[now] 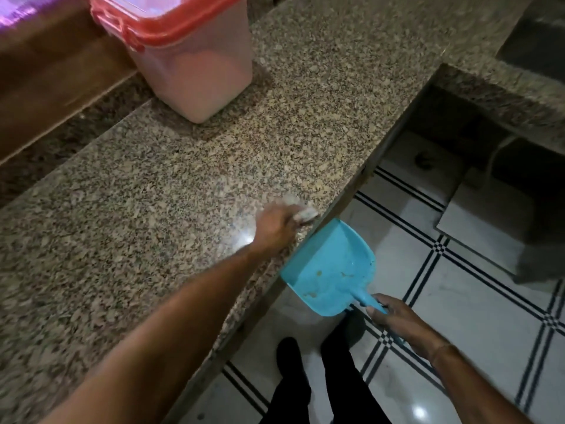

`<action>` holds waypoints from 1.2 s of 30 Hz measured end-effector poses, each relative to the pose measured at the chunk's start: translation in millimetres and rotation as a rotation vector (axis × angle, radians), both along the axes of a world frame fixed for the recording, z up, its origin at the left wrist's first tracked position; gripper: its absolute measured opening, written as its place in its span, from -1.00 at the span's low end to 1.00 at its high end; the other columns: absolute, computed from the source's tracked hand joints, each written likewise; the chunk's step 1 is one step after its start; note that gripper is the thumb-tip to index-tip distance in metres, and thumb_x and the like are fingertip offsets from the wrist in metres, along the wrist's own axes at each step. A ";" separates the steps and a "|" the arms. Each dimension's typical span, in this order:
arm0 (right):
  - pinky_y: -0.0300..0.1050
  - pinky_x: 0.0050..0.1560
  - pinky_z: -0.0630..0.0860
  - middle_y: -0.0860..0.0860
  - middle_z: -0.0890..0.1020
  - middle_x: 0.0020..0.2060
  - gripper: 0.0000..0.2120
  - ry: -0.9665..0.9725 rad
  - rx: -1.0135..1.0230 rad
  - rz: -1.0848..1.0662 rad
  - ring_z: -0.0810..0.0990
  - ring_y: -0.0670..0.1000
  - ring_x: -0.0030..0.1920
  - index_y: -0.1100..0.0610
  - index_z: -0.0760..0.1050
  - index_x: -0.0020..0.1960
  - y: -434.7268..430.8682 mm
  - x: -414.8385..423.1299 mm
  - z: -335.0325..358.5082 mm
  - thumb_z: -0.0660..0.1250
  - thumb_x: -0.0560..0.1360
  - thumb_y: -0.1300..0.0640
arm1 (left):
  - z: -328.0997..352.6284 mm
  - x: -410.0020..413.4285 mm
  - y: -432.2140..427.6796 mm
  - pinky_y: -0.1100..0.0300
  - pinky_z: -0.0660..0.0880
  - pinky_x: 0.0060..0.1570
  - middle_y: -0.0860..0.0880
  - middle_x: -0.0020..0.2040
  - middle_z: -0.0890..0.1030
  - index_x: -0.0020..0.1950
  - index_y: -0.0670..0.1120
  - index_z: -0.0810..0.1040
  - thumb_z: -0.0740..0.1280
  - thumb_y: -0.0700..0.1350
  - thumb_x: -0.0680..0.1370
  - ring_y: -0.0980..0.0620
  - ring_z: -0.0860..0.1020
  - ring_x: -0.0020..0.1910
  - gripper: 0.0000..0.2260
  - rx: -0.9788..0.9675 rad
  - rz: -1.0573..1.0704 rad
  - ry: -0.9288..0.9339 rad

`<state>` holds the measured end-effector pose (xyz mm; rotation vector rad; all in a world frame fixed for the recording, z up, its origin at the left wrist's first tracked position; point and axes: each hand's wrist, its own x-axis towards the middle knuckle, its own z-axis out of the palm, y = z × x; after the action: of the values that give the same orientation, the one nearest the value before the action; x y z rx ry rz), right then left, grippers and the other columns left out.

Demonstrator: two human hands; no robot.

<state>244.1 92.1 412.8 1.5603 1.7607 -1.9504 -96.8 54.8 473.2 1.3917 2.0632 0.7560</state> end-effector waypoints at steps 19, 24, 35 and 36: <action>-0.19 -0.16 0.46 0.03 0.52 -0.24 -0.92 0.003 -0.002 0.357 0.48 -0.03 -0.22 0.13 0.60 0.11 63.1 -16.5 10.1 0.35 0.65 0.16 | 18.2 30.6 5.5 -0.13 0.51 0.27 -0.08 0.24 0.57 0.39 -0.01 0.55 0.17 0.00 0.74 -0.08 0.55 0.20 -0.71 -0.127 0.637 -0.035; -0.08 -0.09 0.45 0.07 0.51 -0.23 -0.88 0.008 -0.004 0.436 0.46 0.03 -0.18 0.16 0.61 0.13 94.6 -1.6 5.0 0.34 0.65 0.18 | 15.6 26.4 -18.3 0.46 0.41 -0.22 0.05 0.03 0.65 0.22 0.02 0.63 0.24 0.04 0.71 0.29 0.56 -0.11 -0.78 0.066 0.919 -0.005; -0.16 -0.11 0.52 0.08 0.55 -0.20 -0.86 0.025 -0.020 0.590 0.52 0.01 -0.17 0.14 0.60 0.15 143.8 -10.9 1.5 0.32 0.66 0.12 | -18.2 64.2 -111.9 -0.19 0.39 0.33 -0.26 0.41 0.45 0.48 -0.15 0.33 0.40 -0.07 0.60 -0.27 0.42 0.37 -0.51 -0.548 1.530 0.239; -0.17 -0.12 0.52 0.07 0.56 -0.20 -0.87 0.026 -0.028 0.586 0.52 0.00 -0.17 0.13 0.60 0.15 144.0 -11.7 0.2 0.32 0.66 0.13 | -18.7 72.6 -93.0 -0.17 0.41 0.34 -0.22 0.41 0.46 0.47 -0.13 0.36 0.40 -0.09 0.60 -0.24 0.43 0.36 -0.53 -0.519 1.479 0.245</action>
<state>232.4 236.2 413.0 0.8643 1.9041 -1.6902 -24.3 -38.2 454.5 -0.5455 2.9874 0.4263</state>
